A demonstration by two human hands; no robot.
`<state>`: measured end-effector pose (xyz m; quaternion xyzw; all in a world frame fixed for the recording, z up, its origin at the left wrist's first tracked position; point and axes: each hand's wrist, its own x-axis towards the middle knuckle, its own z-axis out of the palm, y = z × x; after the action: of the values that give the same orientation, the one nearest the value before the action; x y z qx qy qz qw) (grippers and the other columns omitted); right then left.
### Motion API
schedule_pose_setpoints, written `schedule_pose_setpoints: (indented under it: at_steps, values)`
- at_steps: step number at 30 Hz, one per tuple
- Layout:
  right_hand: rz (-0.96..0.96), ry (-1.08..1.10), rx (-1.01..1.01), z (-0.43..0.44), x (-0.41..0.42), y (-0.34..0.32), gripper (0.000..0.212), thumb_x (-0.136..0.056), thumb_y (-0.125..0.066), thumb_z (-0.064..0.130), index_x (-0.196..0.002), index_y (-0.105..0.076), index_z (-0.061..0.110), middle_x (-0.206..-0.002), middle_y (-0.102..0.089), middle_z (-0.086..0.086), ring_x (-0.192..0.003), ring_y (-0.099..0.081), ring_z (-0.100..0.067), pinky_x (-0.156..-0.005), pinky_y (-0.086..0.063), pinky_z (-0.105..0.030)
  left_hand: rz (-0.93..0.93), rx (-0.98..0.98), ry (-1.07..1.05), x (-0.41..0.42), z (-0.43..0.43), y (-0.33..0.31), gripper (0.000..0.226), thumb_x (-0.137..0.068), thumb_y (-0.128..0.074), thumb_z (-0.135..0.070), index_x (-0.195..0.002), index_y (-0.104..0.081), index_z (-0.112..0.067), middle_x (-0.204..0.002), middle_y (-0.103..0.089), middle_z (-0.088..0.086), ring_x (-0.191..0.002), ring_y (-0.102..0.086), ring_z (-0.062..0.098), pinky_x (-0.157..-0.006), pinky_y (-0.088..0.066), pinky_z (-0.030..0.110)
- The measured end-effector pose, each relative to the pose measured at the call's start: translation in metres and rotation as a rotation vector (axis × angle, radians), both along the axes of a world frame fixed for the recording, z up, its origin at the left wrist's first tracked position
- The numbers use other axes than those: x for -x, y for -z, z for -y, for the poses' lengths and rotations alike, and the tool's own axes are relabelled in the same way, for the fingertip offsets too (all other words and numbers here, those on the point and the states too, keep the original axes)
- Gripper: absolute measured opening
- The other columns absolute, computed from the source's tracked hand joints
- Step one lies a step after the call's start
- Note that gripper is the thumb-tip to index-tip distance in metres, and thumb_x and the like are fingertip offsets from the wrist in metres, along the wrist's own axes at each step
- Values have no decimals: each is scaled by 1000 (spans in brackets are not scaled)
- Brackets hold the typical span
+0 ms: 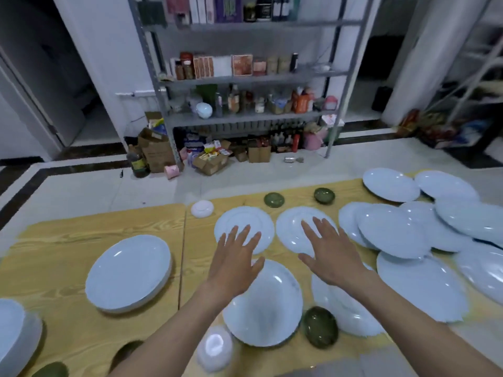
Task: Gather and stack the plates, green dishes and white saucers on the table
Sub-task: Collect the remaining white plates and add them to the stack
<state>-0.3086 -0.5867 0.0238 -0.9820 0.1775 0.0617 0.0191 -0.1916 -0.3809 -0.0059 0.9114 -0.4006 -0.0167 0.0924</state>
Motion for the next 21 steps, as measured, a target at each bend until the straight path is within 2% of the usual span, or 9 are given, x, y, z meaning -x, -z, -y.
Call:
schedule_pose_setpoints:
  at_steps: [3, 7, 11, 21]
  values:
    - [27, 89, 51, 48, 54, -9, 74, -102, -30, 57, -159, 5, 25, -167, 3, -5, -154, 1, -26, -122, -8, -48, 46, 2, 53, 37, 59, -13, 64, -99, -37, -56, -156, -19, -33, -166, -10, 0, -152, -5, 25, -123, -6, 46]
    - [28, 219, 11, 97, 124, -15, 74, -102, -32, 56, -159, 5, 27, -167, 5, -5, -153, 2, -26, -122, -6, -48, 103, -12, 109, 90, 132, -24, 65, -97, -36, -58, -156, -19, -33, -165, -13, 1, -151, -10, 26, -122, -7, 47]
    - [41, 349, 21, 139, 181, -15, 75, -101, -34, 55, -159, 4, 26, -167, 2, -6, -153, -1, -27, -121, -11, -47, 84, 14, 174, 138, 193, -27, 65, -99, -33, -56, -156, -17, -31, -165, -14, 4, -151, -10, 27, -122, -4, 46]
    - [85, 513, 21, 236, 238, 0, 73, -101, -35, 54, -159, -1, 24, -166, -5, -8, -153, -5, -26, -121, -11, -46, 101, 37, 304, 179, 323, -16, 64, -99, -36, -53, -156, -18, -30, -163, -19, 5, -149, -16, 28, -121, -12, 45]
